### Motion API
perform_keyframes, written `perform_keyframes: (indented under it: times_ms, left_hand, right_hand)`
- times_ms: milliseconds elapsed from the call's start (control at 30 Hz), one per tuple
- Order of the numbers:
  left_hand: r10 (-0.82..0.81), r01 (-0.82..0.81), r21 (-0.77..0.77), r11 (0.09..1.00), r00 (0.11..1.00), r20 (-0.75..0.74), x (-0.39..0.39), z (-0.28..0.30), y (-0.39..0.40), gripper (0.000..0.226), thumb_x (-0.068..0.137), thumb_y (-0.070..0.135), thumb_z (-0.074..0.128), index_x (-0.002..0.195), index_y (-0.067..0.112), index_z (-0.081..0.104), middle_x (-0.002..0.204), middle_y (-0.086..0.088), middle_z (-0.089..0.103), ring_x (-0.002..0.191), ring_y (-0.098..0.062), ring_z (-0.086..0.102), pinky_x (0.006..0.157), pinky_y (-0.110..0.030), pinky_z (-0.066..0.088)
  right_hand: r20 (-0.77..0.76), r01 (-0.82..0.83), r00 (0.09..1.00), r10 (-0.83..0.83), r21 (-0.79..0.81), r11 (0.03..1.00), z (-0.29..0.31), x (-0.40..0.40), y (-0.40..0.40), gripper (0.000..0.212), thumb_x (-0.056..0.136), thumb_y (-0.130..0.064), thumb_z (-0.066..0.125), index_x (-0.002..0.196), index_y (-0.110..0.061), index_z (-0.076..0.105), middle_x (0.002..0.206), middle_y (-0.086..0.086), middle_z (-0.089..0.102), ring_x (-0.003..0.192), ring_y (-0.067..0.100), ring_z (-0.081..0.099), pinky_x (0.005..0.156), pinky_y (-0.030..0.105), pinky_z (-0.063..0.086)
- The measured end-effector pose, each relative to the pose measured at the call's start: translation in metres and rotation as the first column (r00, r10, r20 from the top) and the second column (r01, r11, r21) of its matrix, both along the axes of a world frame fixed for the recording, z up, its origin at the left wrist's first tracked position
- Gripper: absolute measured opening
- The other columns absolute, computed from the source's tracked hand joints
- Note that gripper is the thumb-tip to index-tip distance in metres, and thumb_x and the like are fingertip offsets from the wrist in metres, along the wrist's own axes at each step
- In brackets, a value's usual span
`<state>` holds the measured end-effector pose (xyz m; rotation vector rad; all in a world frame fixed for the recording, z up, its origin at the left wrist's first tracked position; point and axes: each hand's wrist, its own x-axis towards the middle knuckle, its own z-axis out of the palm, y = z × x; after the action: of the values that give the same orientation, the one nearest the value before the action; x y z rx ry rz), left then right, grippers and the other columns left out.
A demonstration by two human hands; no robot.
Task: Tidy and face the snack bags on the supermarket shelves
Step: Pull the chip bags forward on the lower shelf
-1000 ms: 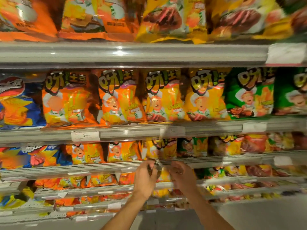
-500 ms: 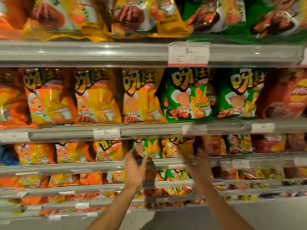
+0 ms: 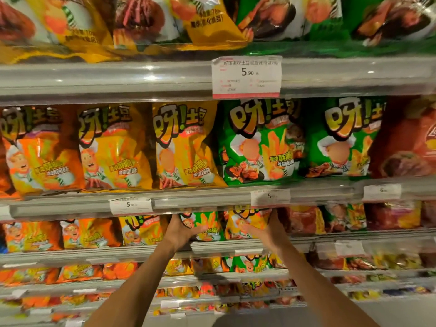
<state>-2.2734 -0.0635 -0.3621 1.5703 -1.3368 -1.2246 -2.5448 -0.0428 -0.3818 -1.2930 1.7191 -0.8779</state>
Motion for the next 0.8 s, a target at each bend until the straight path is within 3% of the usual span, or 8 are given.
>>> perform_keyframes:
  times_ms: [133,333,467,600,667,733,800]
  left_hand:
    - [-0.051,0.051,0.004,0.999,0.994,-0.095,0.001,0.001,-0.005,0.062,0.073,-0.015,0.077,0.128,-0.013,0.048,0.121,-0.021,0.062,0.112,-0.031,0.06,0.069,-0.013,0.055]
    - [-0.007,0.016,0.052,0.999,0.985,-0.17,-0.005,0.0,-0.004,0.049,0.074,-0.01,0.079,0.118,-0.012,0.057,0.115,-0.025,0.068,0.098,-0.024,0.069,0.073,-0.025,0.06]
    - [-0.012,0.03,0.1,0.995,0.985,-0.175,-0.013,0.004,-0.005,0.043,0.072,0.007,0.086,0.108,-0.003,0.064,0.107,-0.019,0.072,0.102,-0.029,0.067,0.091,-0.034,0.05]
    - [-0.038,0.054,0.077,0.996,0.979,-0.199,-0.025,0.009,-0.003,0.052,0.07,0.006,0.088,0.116,0.008,0.063,0.112,-0.012,0.072,0.106,-0.02,0.067,0.098,-0.036,0.05]
    - [-0.032,0.053,0.083,0.995,0.971,-0.237,-0.032,0.009,-0.004,0.054,0.068,0.0,0.086,0.116,0.007,0.063,0.116,-0.013,0.071,0.115,-0.026,0.064,0.103,-0.041,0.049]
    - [-0.012,0.03,0.08,0.996,0.976,-0.218,-0.042,0.009,-0.005,0.047,0.066,0.005,0.089,0.106,0.009,0.065,0.111,-0.013,0.072,0.111,-0.027,0.065,0.102,-0.043,0.05]
    - [0.01,-0.002,0.05,0.999,0.985,-0.171,-0.056,0.01,-0.003,0.047,0.062,0.01,0.093,0.101,0.014,0.067,0.106,-0.007,0.074,0.108,-0.025,0.067,0.099,-0.04,0.051]
  right_hand:
    - [0.013,0.026,1.0,-0.025,-0.068,0.997,0.001,0.0,-0.002,0.114,0.064,-0.05,0.093,0.155,-0.024,0.028,0.133,-0.012,0.051,0.13,0.019,0.05,0.105,0.027,0.037]
    - [0.008,0.1,0.995,-0.1,-0.151,0.983,0.009,-0.005,0.001,0.095,0.067,-0.052,0.09,0.143,-0.021,0.043,0.109,-0.023,0.055,0.111,0.01,0.053,0.095,0.023,0.04]
    - [-0.02,0.124,0.991,-0.129,-0.158,0.979,0.014,-0.019,0.003,0.093,0.066,-0.056,0.089,0.14,-0.022,0.044,0.128,-0.004,0.065,0.122,0.023,0.059,0.101,0.034,0.044]
    - [-0.001,0.142,0.99,-0.143,-0.112,0.984,0.02,-0.035,0.013,0.097,0.068,-0.058,0.086,0.145,-0.029,0.035,0.127,-0.004,0.065,0.118,0.023,0.06,0.104,0.046,0.049]
    - [0.06,0.191,0.981,-0.185,-0.119,0.974,0.02,-0.048,0.024,0.088,0.071,-0.05,0.087,0.142,-0.028,0.038,0.122,-0.004,0.066,0.115,0.023,0.063,0.095,0.042,0.053]
    - [0.132,0.248,0.964,-0.231,-0.137,0.959,0.019,-0.064,0.037,0.085,0.073,-0.037,0.09,0.14,-0.028,0.039,0.122,-0.001,0.067,0.11,0.022,0.065,0.09,0.038,0.054]
    - [0.137,0.255,0.962,-0.238,-0.125,0.959,0.019,-0.077,0.051,0.086,0.071,-0.03,0.092,0.14,-0.026,0.041,0.116,-0.004,0.069,0.105,0.019,0.066,0.081,0.025,0.054]
